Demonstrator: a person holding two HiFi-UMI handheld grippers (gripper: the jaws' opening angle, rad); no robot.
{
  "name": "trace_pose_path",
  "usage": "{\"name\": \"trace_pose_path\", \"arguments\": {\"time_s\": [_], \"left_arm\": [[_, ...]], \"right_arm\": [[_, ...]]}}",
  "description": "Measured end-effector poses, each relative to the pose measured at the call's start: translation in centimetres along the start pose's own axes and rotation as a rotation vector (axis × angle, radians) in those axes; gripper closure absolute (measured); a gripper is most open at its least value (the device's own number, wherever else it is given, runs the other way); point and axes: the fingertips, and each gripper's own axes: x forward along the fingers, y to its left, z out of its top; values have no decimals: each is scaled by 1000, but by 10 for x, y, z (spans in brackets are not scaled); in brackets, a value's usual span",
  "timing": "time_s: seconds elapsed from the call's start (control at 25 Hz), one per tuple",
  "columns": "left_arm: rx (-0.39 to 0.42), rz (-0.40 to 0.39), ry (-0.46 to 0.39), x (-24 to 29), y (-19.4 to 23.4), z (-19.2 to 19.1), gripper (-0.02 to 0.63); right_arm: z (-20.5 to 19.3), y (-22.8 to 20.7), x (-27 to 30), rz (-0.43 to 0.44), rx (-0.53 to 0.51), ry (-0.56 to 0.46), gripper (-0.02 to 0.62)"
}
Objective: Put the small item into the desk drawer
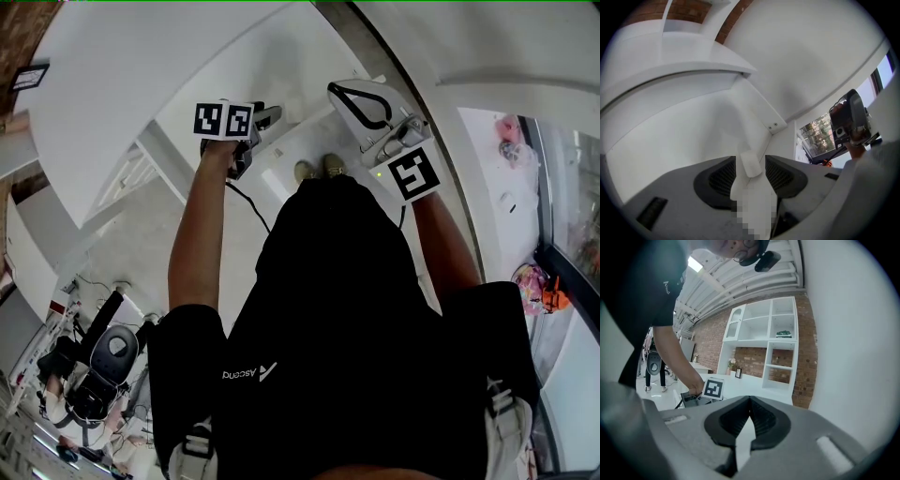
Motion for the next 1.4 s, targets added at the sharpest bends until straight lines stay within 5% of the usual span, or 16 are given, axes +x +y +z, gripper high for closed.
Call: {"name": "trace_pose_path", "arguments": {"time_s": [0.4,0.8,1.16,1.4], "left_arm": [[238,43,-410,-82,-72,43,512],[502,99,-777,-165,-159,39,596],[701,183,-980,-232,-221,22,607],[742,210,-1057,-259,-238,9,607]], "right_arm": [[33,23,-7,20,14,-68,595],[72,54,-26,39,55,-156,595],[114,76,-51,44,83,-243,595],[136,91,-59,60,84,-292,595]]}}
